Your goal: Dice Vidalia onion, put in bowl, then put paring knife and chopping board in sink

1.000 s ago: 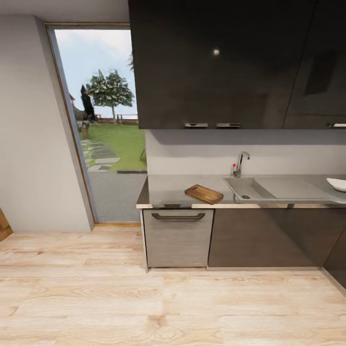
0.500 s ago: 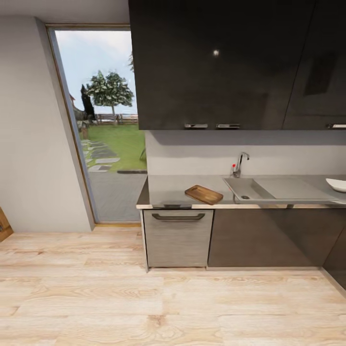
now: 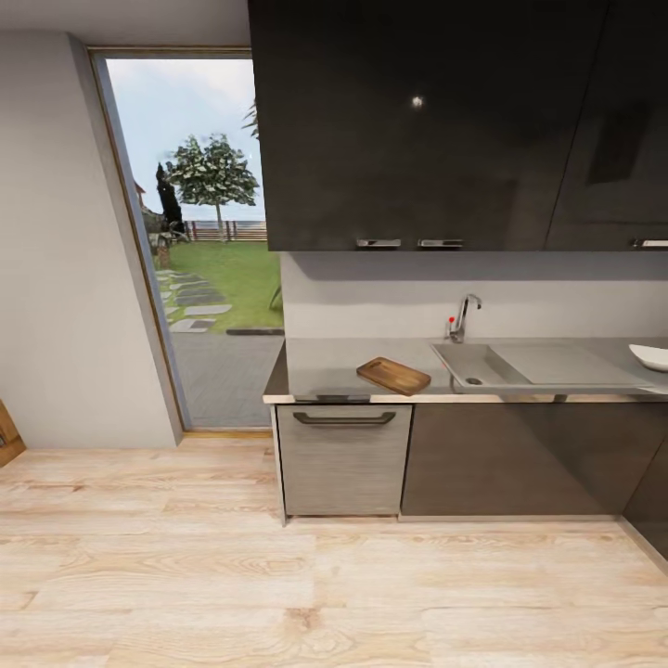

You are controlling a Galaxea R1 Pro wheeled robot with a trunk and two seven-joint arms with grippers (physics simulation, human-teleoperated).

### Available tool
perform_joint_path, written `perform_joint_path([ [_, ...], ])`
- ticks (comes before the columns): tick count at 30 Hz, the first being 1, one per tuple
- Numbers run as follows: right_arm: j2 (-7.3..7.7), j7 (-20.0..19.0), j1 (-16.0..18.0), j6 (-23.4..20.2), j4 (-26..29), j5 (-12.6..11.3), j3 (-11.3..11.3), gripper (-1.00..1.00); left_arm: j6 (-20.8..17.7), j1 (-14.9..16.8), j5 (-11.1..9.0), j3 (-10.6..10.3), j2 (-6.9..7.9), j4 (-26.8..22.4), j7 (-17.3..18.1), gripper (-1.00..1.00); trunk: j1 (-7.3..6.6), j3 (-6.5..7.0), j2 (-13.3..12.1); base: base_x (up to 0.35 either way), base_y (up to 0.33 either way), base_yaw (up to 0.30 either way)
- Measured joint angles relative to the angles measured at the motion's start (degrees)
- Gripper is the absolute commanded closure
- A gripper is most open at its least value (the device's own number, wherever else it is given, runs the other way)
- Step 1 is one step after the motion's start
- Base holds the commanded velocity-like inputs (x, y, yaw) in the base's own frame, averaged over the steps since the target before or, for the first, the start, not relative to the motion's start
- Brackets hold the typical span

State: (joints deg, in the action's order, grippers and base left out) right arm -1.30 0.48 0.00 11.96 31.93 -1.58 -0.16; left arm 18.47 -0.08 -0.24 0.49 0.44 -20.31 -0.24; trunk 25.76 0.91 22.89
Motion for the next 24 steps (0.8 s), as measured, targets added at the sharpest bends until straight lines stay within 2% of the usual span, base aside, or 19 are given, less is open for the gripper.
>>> perform_joint_path([
  [24, 0.25, -0.20, 0.00, 0.10, -0.09, 0.30, 0.08, -1.00, 0.03, 0.00, 0.00, -0.08, 0.00, 0.09, 0.08, -1.00, 0.00, 0.00, 0.00, 0.000, 0.000, 0.000],
])
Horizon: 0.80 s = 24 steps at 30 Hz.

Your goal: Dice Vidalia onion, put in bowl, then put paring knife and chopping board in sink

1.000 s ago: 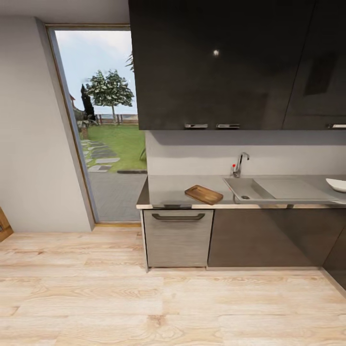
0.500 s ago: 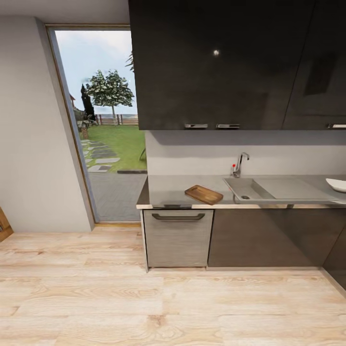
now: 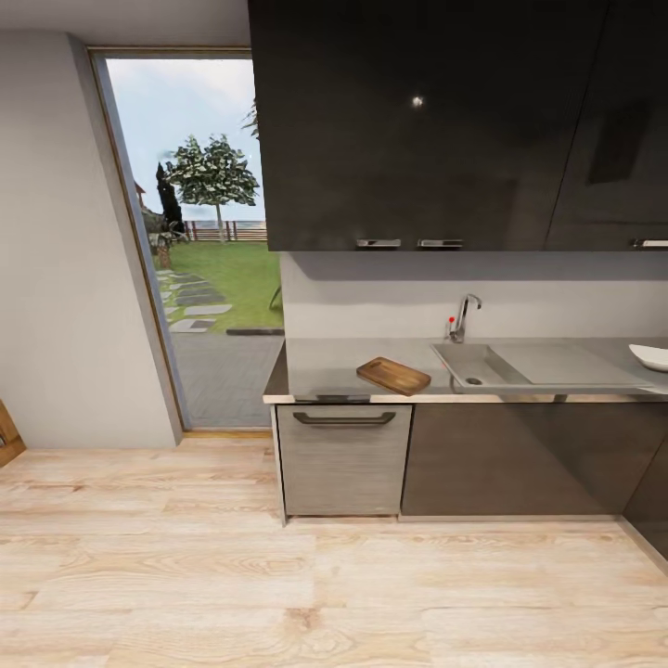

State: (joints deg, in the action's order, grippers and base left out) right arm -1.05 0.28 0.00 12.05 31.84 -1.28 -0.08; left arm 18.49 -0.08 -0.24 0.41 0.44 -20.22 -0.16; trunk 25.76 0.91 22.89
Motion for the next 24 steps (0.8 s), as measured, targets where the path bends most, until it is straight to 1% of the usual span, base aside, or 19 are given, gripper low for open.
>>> perform_joint_path([
  [3, 0.00, -0.09, 0.00, 0.05, 0.00, -0.02, 0.00, -1.00, 0.00, 0.00, 0.00, 0.02, 0.02, 0.00, 0.00, -1.00, 0.00, 0.00, 0.00, 0.033, -0.041, 0.000],
  [6, 0.01, -0.12, 0.00, 0.05, 0.01, 0.00, 0.00, -1.00, -0.01, 0.00, 0.06, 0.07, 0.24, 0.00, -0.03, -1.00, -0.01, 0.00, -0.01, 0.186, -0.188, 0.000],
  [24, 0.01, 0.12, 0.00, 0.00, 0.01, -0.06, -0.05, -1.00, -0.01, 0.00, 0.08, 0.08, 0.44, 0.00, 0.00, -1.00, -0.02, 0.00, 0.01, 0.241, -0.223, 0.000],
])
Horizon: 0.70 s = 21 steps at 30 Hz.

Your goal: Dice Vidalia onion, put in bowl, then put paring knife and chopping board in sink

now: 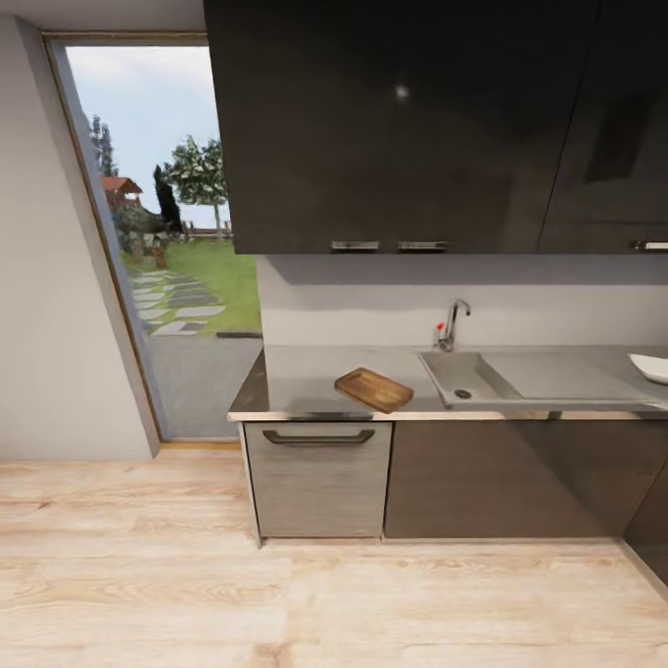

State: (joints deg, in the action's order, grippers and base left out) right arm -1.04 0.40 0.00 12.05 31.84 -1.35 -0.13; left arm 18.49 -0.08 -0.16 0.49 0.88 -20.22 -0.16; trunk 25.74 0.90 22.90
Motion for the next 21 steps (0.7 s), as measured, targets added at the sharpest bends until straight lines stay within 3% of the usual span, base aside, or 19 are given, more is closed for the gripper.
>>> perform_joint_path([
  [5, 0.00, 0.00, 0.00, 0.00, 0.00, -0.01, -0.02, -1.00, 0.01, 0.00, 0.00, 0.00, 0.00, 0.00, 0.00, -1.00, 0.01, 0.00, 0.00, 0.184, -0.174, 0.000],
  [13, 0.05, 0.58, 0.00, -0.10, 3.01, 0.01, -0.03, -1.00, 0.07, 0.00, 0.00, -0.06, 0.00, 0.03, 0.02, -1.00, 0.02, 0.01, -0.01, 0.029, -0.029, 0.000],
  [17, 0.05, 3.68, 0.01, -1.62, 11.38, 0.10, -0.02, -1.00, 0.15, 0.00, 0.00, -0.08, 0.00, 0.07, 0.03, -1.00, 0.02, 0.01, -0.01, 0.003, -0.003, 0.000],
  [19, 0.00, 5.94, 0.01, -4.68, 16.24, 0.13, 0.01, -1.00, 0.17, 0.00, 0.00, -0.08, 0.00, 0.08, 0.05, -1.00, 0.02, 0.01, -0.01, 0.001, -0.001, 0.000],
  [21, -0.08, 9.41, 0.01, -12.64, 25.23, 0.13, 0.04, -1.00, 0.18, 0.00, 0.00, -0.07, 0.00, 0.09, 0.06, -1.00, 0.02, 0.02, -0.01, 0.000, 0.000, 0.000],
])
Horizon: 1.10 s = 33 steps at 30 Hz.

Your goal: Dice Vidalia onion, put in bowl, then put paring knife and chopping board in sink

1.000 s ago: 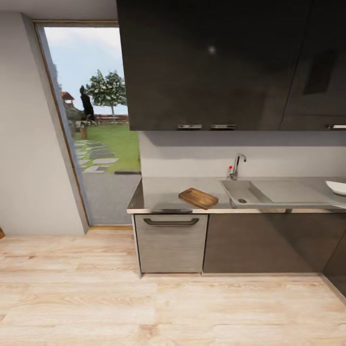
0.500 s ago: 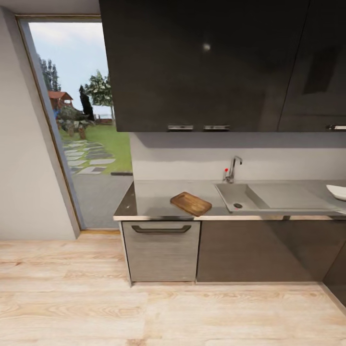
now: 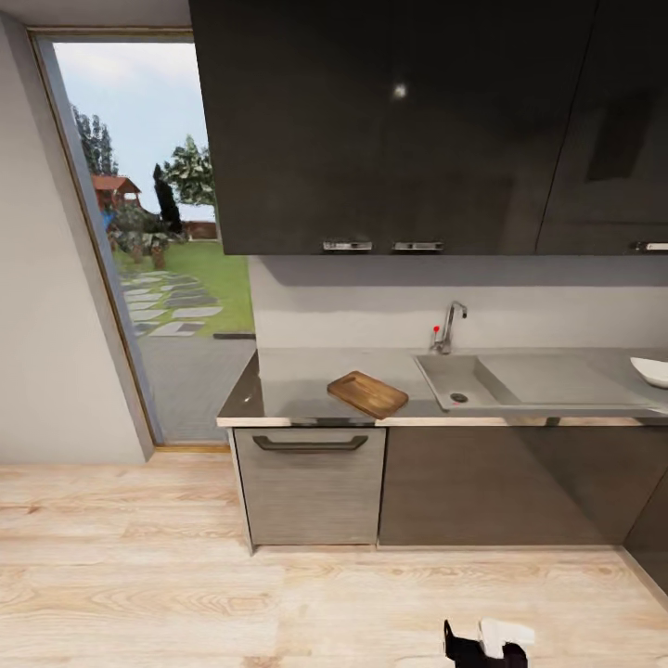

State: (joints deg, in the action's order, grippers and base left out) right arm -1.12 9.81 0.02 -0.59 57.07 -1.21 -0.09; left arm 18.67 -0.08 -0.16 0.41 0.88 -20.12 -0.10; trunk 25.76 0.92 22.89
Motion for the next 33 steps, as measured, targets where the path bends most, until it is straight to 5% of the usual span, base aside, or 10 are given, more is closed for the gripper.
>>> perform_joint_path([
  [7, -0.10, 3.98, 1.77, -16.65, 22.08, 0.05, 0.01, -1.00, 0.01, 0.00, 0.00, -0.01, 0.00, 0.00, 0.01, -1.00, 0.00, 0.00, -0.01, 0.000, 0.000, 0.000],
  [17, -1.17, 9.78, 22.83, -35.03, 25.31, -0.24, 0.32, -1.00, 0.00, 0.00, 0.00, -0.01, -0.05, 0.01, 0.02, -1.00, 0.00, 0.00, -0.01, 0.000, 0.000, 0.000],
  [22, -2.48, 10.30, 33.54, -38.63, 19.07, -0.22, 0.38, -1.00, 0.00, 0.00, 0.00, -0.01, -0.11, 0.08, 0.02, -1.00, 0.00, 0.00, -0.01, 0.000, 0.000, 0.000],
  [29, -5.22, 11.64, 53.58, -39.19, -5.46, -0.25, 0.53, -1.00, 0.00, 0.00, 0.06, -0.05, -0.20, 0.06, 0.09, -1.00, -0.02, 0.00, 0.00, 0.093, 0.000, 0.000],
  [33, -6.23, 11.43, 58.61, -39.09, -12.01, -0.34, 0.55, -1.00, 0.00, 0.00, 0.08, -0.04, -0.13, 0.08, 0.09, -1.00, -0.03, -0.01, 0.00, 0.275, 0.000, 0.000],
])
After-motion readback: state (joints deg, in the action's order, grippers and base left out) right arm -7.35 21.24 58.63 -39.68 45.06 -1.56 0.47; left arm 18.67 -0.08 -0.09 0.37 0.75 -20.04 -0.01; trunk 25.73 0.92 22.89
